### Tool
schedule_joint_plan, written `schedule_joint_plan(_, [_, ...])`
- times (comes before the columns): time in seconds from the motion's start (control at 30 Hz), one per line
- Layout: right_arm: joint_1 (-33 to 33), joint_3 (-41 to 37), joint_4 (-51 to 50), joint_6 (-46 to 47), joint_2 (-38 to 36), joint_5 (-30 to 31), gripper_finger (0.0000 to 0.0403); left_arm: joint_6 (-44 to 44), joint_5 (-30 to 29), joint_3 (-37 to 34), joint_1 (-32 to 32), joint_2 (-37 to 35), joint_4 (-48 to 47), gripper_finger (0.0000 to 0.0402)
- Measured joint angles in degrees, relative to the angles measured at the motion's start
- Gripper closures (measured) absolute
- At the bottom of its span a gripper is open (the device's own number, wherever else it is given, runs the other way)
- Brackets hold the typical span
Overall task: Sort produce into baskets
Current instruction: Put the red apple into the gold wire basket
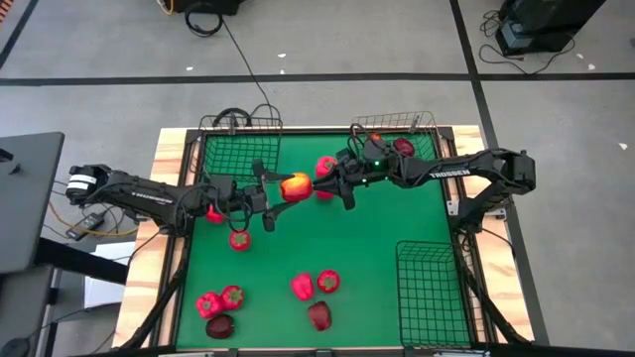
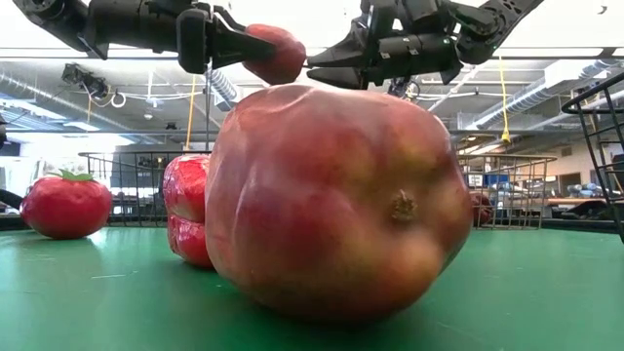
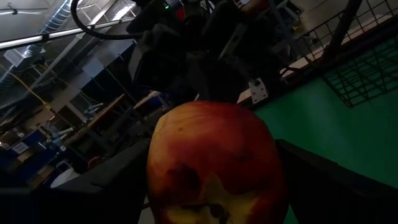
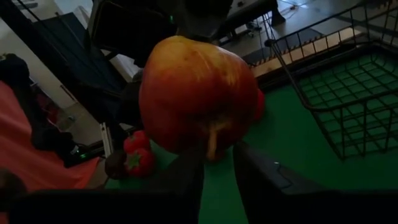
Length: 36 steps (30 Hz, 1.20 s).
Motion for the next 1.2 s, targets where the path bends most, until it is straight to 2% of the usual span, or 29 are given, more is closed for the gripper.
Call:
schedule_joint_plan(0.23, [0.5,0.0,0.0,0.0,0.0,0.8,0.034,0.0,0.0,0.0,0.0,0.0,0.1,0.0084])
schedule_joint_plan(0.6, [1.3,0.0,1.1,-3.0,0.0,1.1,0.0346,0.0,0.0,0.0,0.0,0.0,0.6,0.0084])
schedule_joint_plan(0.77, [1.3,0.0,1.0,-4.7,0.0,0.8,0.0388,-1.7,0.0,0.0,0.0,0.0,1.3,0.0084])
schedule_joint_plan(0.83, [1.3,0.0,1.2,-4.9,0.0,1.0,0.0391,-5.4,-1.4,0.0,0.0,0.0,2.2,0.008])
schedule_joint_plan(0.93, [1.2,0.1,1.4,-5.1,0.0,3.2,0.0395,-13.1,-5.5,0.0,-0.1,0.0,2.2,0.006])
schedule_joint_plan(1.07, [0.4,0.1,-0.2,-5.0,-0.3,6.5,0.0396,-18.0,-9.8,0.0,0.0,-0.2,-2.2,0.0021])
schedule_joint_plan(1.13, [-0.3,0.1,-2.4,-5.0,-1.3,9.8,0.0396,-19.4,-9.9,0.0,0.0,-0.2,-5.8,0.0008])
schedule_joint_plan(1.2, [-0.8,0.1,-7.2,-5.9,-3.0,15.9,0.0396,-21.2,-10.4,0.0,0.0,-0.2,-8.4,0.0007])
